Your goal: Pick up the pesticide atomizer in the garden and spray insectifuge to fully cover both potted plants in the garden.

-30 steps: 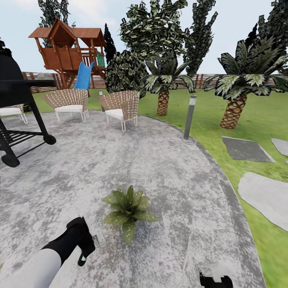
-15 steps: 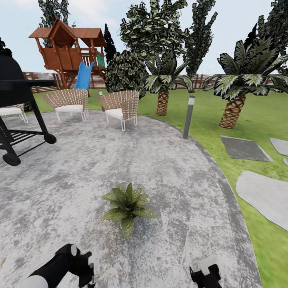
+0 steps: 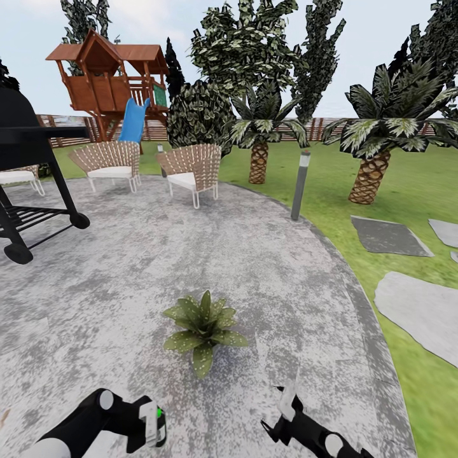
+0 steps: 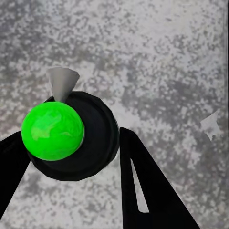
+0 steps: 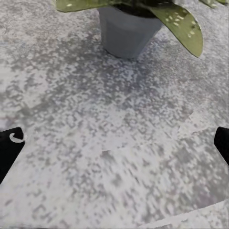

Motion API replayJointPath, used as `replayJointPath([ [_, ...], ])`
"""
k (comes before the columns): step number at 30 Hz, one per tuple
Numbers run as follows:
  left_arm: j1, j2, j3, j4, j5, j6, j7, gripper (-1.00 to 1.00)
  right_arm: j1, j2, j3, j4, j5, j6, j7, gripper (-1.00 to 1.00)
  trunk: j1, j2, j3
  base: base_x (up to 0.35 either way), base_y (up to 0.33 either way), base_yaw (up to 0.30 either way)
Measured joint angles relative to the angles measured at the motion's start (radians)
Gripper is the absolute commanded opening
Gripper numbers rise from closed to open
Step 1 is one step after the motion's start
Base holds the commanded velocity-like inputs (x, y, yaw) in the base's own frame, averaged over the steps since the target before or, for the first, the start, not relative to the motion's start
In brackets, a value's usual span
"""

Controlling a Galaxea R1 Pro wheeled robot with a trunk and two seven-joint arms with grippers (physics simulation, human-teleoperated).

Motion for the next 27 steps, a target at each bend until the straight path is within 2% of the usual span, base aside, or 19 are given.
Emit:
replayJointPath([
  [1,0.000,-0.002,0.001,0.001,0.000,-0.002,-0.002,-1.00,0.000,0.001,-0.001,-0.023,0.032,0.001,0.039,1.00,0.000,0.000,0.000,0.000,0.000,0.000],
  [5,0.000,-0.008,0.002,0.004,0.020,-0.036,-0.003,-1.00,0.000,0.001,-0.003,-0.067,0.053,0.002,0.120,1.00,0.000,0.000,0.000,0.000,0.000,0.000],
  [11,0.000,-0.015,-0.001,0.006,0.039,-0.078,-0.004,-1.00,0.000,0.006,-0.003,-0.079,0.060,0.002,0.136,1.00,0.000,0.000,0.000,0.000,0.000,0.000],
  [12,0.001,-0.020,-0.001,0.006,0.039,-0.080,-0.004,-1.00,0.000,0.007,-0.003,-0.079,0.061,0.002,0.142,-1.00,0.000,0.000,0.000,0.000,0.000,0.000],
  [17,0.001,-0.044,-0.007,0.006,0.034,-0.080,-0.005,-1.00,0.000,0.009,-0.004,-0.110,0.060,0.003,0.235,-1.00,0.000,0.000,0.000,0.000,0.000,0.000],
  [22,0.001,-0.060,-0.032,0.006,0.031,-0.078,-0.005,-1.00,0.000,0.018,-0.003,-0.128,0.060,0.004,0.300,-1.00,0.000,0.000,0.000,0.000,0.000,0.000],
  [27,0.001,-0.078,-0.090,0.007,0.031,-0.076,-0.005,-1.00,0.000,0.041,-0.003,-0.131,0.061,0.004,0.316,-1.00,0.000,0.000,0.000,0.000,0.000,0.000],
])
